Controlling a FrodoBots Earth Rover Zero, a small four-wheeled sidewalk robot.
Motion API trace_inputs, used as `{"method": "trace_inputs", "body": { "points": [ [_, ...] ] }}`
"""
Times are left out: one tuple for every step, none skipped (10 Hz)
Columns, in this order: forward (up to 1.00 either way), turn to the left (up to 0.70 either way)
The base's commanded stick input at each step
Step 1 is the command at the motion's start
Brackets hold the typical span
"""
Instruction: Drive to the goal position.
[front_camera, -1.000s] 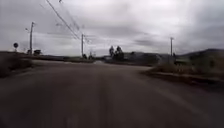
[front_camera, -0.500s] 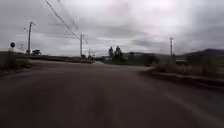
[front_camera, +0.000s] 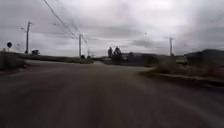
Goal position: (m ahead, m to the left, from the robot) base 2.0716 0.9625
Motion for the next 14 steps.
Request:
{"method": "trace_inputs", "body": {
  "points": [
    [0.70,0.00],
    [0.70,0.00],
    [0.70,0.00],
    [0.63,0.00],
    [0.45,0.00],
    [0.45,0.00],
    [0.45,0.00],
    [0.45,0.00],
    [0.45,0.00],
    [0.45,0.00],
    [0.45,0.00],
    [0.45,0.00],
    [0.45,0.00],
    [0.45,0.00]
  ]
}}
